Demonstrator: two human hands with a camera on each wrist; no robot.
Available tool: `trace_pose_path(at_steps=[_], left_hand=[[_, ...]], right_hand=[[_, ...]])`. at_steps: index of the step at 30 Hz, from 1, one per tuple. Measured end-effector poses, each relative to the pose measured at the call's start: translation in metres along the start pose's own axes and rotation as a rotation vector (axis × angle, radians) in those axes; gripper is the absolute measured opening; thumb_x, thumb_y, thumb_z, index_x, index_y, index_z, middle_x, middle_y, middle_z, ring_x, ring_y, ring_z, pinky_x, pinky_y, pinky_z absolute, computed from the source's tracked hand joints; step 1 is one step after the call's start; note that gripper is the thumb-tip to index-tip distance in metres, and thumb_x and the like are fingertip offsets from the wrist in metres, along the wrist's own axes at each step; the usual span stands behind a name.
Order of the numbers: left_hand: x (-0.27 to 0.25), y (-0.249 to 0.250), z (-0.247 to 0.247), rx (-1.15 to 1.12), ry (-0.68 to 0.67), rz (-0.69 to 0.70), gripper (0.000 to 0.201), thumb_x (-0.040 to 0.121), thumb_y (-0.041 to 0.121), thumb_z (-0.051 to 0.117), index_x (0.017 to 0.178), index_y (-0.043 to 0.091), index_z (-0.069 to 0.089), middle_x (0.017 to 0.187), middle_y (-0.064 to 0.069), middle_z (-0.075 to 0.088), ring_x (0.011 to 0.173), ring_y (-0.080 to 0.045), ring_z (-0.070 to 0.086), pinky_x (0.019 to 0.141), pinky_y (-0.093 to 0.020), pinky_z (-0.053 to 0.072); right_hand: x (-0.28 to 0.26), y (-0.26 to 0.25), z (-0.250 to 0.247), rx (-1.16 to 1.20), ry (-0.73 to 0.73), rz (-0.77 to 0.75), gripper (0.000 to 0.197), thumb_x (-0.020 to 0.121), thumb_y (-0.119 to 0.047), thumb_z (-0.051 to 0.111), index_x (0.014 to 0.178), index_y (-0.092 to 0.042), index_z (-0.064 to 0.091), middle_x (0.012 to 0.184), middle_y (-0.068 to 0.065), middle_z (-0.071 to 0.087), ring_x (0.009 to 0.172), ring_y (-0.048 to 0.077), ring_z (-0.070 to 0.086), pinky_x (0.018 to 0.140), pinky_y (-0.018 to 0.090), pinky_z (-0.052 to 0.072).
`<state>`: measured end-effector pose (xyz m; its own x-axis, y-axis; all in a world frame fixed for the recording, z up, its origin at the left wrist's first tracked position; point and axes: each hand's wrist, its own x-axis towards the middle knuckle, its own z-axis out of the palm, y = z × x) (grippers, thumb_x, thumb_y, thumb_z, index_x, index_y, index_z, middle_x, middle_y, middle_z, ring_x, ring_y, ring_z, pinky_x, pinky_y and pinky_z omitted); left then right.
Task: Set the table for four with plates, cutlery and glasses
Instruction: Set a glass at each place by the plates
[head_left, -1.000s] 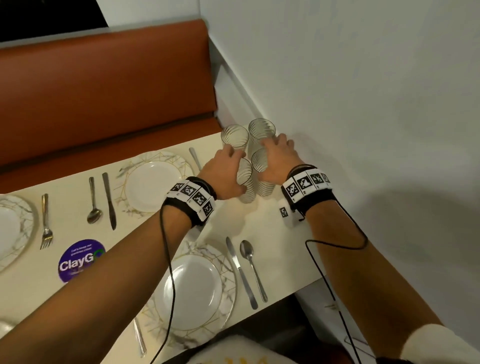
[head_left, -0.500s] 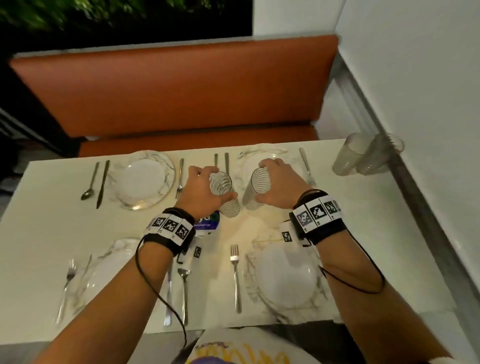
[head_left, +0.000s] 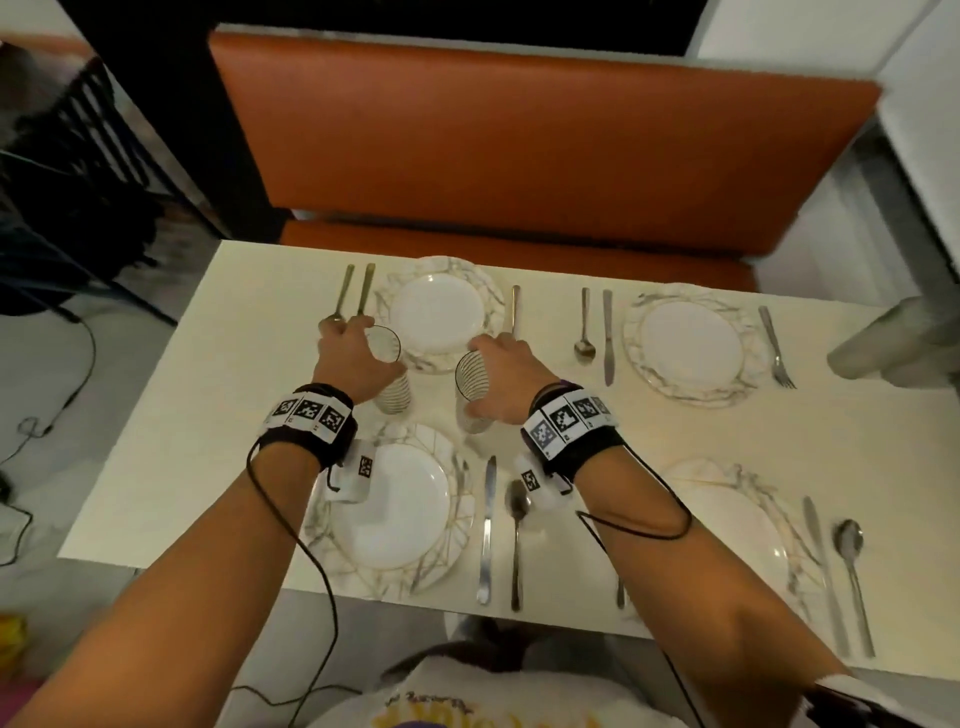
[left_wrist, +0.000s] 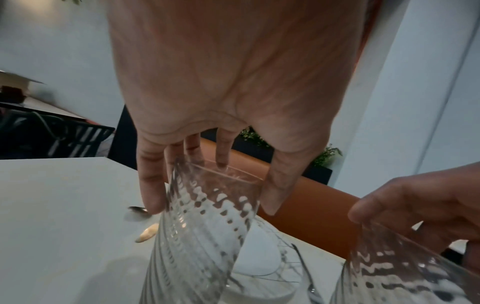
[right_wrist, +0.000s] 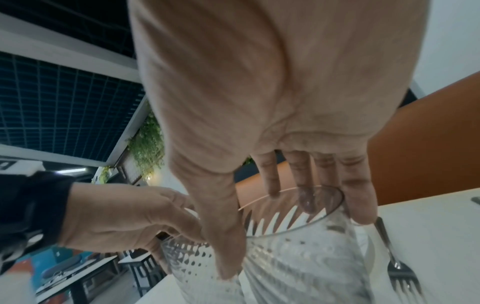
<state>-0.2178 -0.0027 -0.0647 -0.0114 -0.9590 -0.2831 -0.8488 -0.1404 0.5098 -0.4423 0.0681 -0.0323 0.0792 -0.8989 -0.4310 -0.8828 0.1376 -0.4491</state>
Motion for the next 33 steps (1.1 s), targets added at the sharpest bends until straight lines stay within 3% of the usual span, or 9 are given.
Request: trace_pose_path(at_steps=[11,15,19,26,33], left_hand=[[0.019,-0.026,-0.018,-0.030,-0.026,-0.002,0.093,0.074,0.033,0.092,0.150,0.015,0.041,0.145,-0.020,0.036,0.131,-0.044,0.047,0.112,-0.055,0.042],[0.021,-0.025,-0.019,-0.022,-0.032,0.002,0.091,0.075,0.032,0.090,0.149,0.015,0.040,0.145,-0.020,0.038,0.131,-0.045,0.047,0.111,-0.056,0.043],[0.021,-0.022,-0.022,-0.027,-0.038,0.001,0.089,0.077,0.029,0.089,0.150,0.015,0.039,0.146,-0.020,0.038,0.132,-0.044,0.047,0.111,-0.055,0.043],[0.019,-0.020,-0.022,0.001,-0.044,-0.004,0.087,0.080,0.030,0.086,0.151,0.017,0.037,0.148,-0.020,0.036,0.133,-0.045,0.045,0.111,-0.055,0.043],[0.010,-0.012,-0.027,0.145,-0.015,0.020,0.113,0.074,0.051,0.088,0.160,0.019,0.022,0.157,-0.020,0.030,0.140,-0.046,0.039,0.113,-0.061,0.036]], right_hand=[[0.016,-0.021,0.017,-0.095,-0.066,0.019,0.095,0.069,-0.037,0.088,0.146,-0.026,0.034,0.142,0.007,0.040,0.135,0.032,0.036,0.106,0.046,0.046],[0.016,-0.023,0.013,-0.016,-0.044,0.031,0.092,0.077,-0.053,0.081,0.151,-0.026,0.032,0.150,0.009,0.038,0.142,0.034,0.033,0.112,0.051,0.040],[0.016,-0.022,0.015,0.007,-0.066,0.037,0.075,0.084,-0.049,0.076,0.146,-0.023,0.041,0.142,0.009,0.043,0.137,0.031,0.037,0.108,0.046,0.042],[0.011,-0.013,0.013,-0.008,-0.103,0.064,0.077,0.083,-0.048,0.077,0.145,-0.021,0.041,0.144,0.010,0.041,0.135,0.030,0.039,0.107,0.044,0.043],[0.006,-0.005,0.000,0.081,-0.027,0.050,0.086,0.081,-0.059,0.075,0.150,-0.023,0.038,0.149,0.009,0.043,0.137,0.029,0.042,0.109,0.046,0.042]])
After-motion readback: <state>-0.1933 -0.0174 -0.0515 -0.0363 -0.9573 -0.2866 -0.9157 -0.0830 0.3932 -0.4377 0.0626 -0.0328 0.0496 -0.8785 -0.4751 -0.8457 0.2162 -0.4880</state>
